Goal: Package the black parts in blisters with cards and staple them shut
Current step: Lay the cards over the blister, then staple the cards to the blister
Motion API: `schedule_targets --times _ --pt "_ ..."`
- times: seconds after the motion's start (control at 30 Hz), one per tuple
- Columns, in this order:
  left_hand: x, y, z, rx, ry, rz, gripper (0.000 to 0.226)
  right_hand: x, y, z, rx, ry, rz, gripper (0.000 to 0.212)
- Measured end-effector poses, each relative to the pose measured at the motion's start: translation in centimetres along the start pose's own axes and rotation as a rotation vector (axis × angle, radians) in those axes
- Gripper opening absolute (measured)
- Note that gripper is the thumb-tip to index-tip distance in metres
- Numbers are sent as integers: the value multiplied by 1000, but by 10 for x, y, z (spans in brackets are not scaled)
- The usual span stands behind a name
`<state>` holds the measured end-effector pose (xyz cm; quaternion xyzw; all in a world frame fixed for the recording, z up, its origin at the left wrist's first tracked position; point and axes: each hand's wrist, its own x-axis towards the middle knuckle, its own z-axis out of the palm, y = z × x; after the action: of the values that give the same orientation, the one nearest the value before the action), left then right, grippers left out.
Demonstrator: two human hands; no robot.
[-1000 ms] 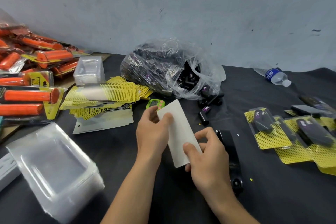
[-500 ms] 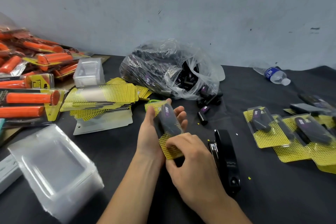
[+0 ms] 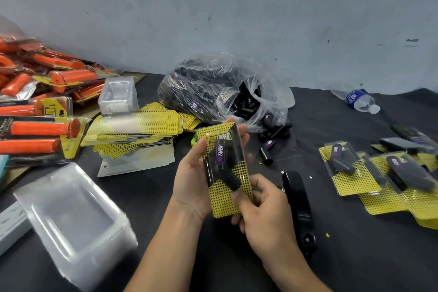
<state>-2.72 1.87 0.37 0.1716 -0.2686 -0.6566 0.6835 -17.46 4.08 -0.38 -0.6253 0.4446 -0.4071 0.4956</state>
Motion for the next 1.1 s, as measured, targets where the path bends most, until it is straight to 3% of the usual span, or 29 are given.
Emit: schedule_targets --times 0.13,0.27,0.5,0.67,0.77,0.87,0.9,0.97,1.1 --pt "2 11 -6 25 148 90 38 4 4 -4 -170 129 -71 19" --pt "5 9 -3 100 344 87 27 4 6 -3 -242 147 -90 19" --pt "9 11 -2 30 507 58 29 3 7 -2 -212 131 -50 24" --pt "6 3 5 173 392 -74 68 4 6 -2 -8 85 -43 42" --pt "5 2 8 278 280 -119 49 6 5 -4 33 65 -29 45" --pt "4 3 8 317 297 -90 37 6 6 -3 -16 23 -3 22" --pt "4 3 8 324 302 -71 35 5 6 -1 -65 10 6 10" --pt "4 1 10 337 287 -53 34 5 8 2 -89 -4 62 11" --pt "4 -2 15 323 267 -80 43 5 4 1 166 -14 129 14"
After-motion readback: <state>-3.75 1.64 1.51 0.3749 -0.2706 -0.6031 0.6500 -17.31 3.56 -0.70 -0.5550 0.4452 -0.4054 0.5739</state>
